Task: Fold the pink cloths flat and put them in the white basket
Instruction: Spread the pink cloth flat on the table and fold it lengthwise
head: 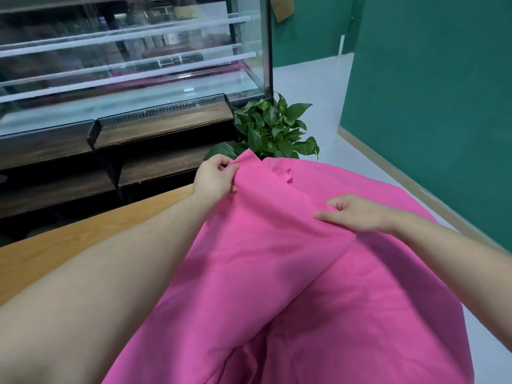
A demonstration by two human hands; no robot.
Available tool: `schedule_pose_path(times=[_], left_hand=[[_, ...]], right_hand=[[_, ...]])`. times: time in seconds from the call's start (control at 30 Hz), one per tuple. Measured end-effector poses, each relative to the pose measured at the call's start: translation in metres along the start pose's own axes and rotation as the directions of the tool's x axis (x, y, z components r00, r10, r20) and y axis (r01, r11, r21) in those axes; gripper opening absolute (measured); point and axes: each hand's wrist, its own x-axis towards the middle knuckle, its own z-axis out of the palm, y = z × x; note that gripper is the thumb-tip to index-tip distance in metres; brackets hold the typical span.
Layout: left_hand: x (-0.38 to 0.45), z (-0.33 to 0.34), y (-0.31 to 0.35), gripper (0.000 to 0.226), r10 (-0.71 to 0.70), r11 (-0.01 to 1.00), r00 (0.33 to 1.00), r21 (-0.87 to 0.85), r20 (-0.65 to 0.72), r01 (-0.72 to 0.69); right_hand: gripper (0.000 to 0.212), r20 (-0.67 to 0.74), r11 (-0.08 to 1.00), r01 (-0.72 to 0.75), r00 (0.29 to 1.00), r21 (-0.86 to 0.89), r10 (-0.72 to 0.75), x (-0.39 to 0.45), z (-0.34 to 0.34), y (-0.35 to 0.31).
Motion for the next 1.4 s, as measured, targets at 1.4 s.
schedule_pose_path(times=[1.4], left_hand=[[0.067,0.061,-0.068,0.01,-0.039,0.832,0.996,0.555,0.075,-0.009]], right_hand=[[0.048,-0.185,0.978,-0.209,0.961,-0.001,0.205,0.066,0.026,-0.002]])
